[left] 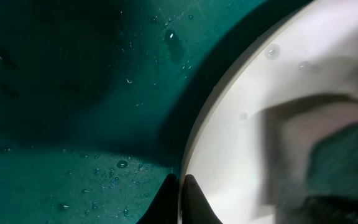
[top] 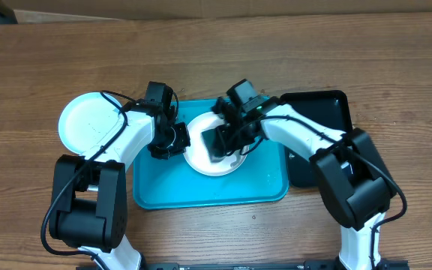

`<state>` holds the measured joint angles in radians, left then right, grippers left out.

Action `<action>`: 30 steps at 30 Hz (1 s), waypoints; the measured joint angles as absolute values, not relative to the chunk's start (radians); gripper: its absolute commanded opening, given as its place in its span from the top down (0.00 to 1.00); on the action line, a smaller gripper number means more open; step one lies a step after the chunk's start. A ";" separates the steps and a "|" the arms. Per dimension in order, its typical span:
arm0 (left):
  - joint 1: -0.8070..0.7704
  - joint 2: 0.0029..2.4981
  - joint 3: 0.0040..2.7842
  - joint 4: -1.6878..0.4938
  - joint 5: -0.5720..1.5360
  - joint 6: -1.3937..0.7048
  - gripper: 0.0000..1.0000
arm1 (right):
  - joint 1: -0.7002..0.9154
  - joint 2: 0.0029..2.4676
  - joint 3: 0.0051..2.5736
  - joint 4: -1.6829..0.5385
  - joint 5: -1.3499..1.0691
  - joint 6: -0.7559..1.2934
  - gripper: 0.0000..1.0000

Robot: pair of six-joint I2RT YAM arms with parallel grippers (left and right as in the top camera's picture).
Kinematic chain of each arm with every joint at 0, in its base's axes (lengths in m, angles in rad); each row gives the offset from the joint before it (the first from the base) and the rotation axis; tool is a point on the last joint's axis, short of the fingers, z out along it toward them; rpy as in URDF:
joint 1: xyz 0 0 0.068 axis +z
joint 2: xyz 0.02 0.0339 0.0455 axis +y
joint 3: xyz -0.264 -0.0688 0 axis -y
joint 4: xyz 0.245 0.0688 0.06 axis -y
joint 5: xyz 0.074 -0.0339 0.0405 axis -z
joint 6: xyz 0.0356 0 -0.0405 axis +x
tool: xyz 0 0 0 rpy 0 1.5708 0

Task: Clean dirty plates on tray and stack at the side
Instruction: 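Scrub the white plate with the sponge in the right gripper, then return the sponge to the black basin and release it with the right gripper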

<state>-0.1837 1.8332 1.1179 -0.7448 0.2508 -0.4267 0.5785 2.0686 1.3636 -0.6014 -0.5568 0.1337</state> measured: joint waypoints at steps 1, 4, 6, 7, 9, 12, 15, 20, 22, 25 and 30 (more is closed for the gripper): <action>-0.184 1.833 1.118 -0.744 0.251 -0.426 0.96 | 0.587 2.072 1.371 -0.604 -0.572 0.133 0.96; -0.184 1.833 1.118 -0.743 0.251 -0.424 0.96 | 0.584 2.074 1.416 -0.642 -0.607 0.130 0.96; -0.184 1.833 1.118 -0.742 0.251 -0.423 0.96 | 0.553 2.073 1.478 -0.677 -0.640 0.130 0.96; -0.184 1.833 1.118 -0.742 0.251 -0.423 0.96 | 0.532 2.071 1.510 -0.701 -0.653 0.126 0.96; -0.184 1.833 1.118 -0.741 0.251 -0.420 0.96 | 0.493 2.059 1.555 -0.759 -0.668 0.114 0.96; -0.184 1.833 1.118 -0.740 0.251 -0.419 0.96 | 0.421 2.012 1.591 -0.879 -0.662 0.089 0.96; -0.184 1.833 1.118 -0.739 0.251 -0.416 0.96 | 0.347 1.953 1.597 -1.015 -0.614 0.059 0.96; -0.184 1.833 1.118 -0.736 0.251 -0.416 0.96 | 0.233 1.921 1.600 -1.198 -0.439 0.038 0.96; -0.184 1.833 1.118 -0.735 0.251 -0.416 0.96 | 0.192 1.921 1.594 -1.235 -0.327 0.043 0.96; -0.184 1.833 1.118 -0.731 0.251 -0.416 0.96 | 0.152 1.921 1.565 -1.235 -0.160 0.068 0.96; -0.184 1.833 1.118 -0.724 0.251 -0.416 0.96 | 0.145 1.921 1.460 -1.133 0.008 0.086 0.96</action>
<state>-0.1837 1.8332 1.1179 -0.7238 0.2512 -0.4160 0.1448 1.9205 1.4605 -1.1328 0.0082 0.0864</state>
